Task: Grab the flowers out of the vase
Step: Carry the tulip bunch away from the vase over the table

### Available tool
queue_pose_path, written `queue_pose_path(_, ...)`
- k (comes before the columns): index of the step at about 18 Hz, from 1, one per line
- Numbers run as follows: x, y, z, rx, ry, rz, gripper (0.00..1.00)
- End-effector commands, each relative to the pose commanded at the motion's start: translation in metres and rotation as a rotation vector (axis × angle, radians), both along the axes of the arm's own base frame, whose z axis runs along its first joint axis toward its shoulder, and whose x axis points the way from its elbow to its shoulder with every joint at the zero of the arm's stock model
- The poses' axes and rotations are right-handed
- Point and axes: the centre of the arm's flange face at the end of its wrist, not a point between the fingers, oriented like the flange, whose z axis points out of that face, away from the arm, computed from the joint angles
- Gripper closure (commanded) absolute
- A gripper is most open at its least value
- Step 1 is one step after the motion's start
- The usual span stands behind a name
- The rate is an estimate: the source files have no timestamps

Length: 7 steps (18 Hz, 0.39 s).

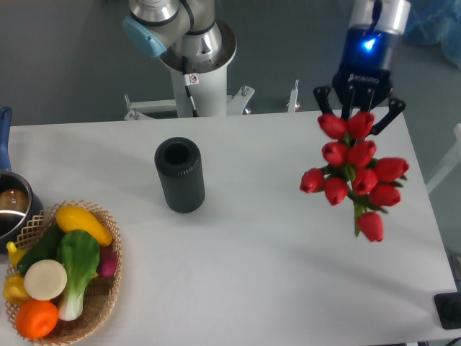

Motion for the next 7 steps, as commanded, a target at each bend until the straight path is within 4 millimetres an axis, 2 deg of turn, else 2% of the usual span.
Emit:
queue_pose_path(5, 0.02, 0.022, -0.011, -0.191, 0.049, -0.001, 1.0)
queue_pose_path(7, 0.027, 0.034, -0.022, -0.273, 0.06, -0.013, 1.0)
